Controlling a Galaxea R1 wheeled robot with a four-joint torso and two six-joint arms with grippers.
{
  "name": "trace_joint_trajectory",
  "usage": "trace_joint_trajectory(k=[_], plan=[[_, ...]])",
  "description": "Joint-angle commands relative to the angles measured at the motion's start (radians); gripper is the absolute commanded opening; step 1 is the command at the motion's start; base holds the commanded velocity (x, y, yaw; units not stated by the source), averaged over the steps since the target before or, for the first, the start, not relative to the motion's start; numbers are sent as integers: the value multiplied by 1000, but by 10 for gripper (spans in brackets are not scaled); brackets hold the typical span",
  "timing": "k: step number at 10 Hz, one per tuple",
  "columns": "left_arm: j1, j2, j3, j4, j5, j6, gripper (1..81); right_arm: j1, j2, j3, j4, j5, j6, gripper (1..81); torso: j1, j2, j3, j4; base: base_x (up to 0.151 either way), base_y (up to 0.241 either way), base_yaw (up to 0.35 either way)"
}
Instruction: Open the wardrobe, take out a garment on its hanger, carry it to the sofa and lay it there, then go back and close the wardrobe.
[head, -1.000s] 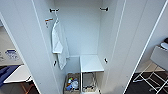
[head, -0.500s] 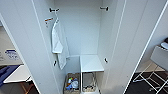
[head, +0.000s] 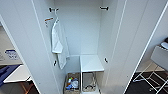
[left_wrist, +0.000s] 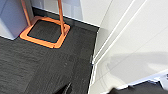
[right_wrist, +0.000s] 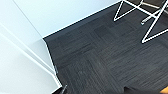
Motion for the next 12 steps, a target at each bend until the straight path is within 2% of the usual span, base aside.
trace_joint_trajectory(k=[1, 3, 4, 6, 8, 10, 12], plan=[[-176, -94, -28, -10, 54, -12, 811, 249, -87, -95, 24, -111, 4, 811, 0, 0, 0, 0, 0, 0, 0], [-272, -109, -25, -10, 94, -115, 811, 342, -100, -112, 130, -162, 4, 811, 0, 0, 0, 0, 0, 0, 0], [-311, -118, -4, -12, 97, -229, 811, 385, -112, -103, 240, -212, 4, 811, 0, 1, -1, 0, 0, 0, 0], [-373, -138, 90, -10, 92, -375, 811, 444, -115, -102, 410, -283, 4, 811, 1, 1, -2, 0, 0, 0, 0], [-445, -155, 199, -13, 91, -440, 811, 490, -116, -91, 542, -361, 4, 811, 2, 2, -2, 0, 0, 0, 0], [-512, -148, 285, -12, 91, -517, 811, 505, -115, -31, 650, -405, 4, 811, 2, 2, -2, 0, 0, 0, 0], [-530, -99, 319, -14, 94, -521, 811, 491, -103, 82, 724, -409, 3, 811, 2, 2, -2, 0, 0, 0, 0]])
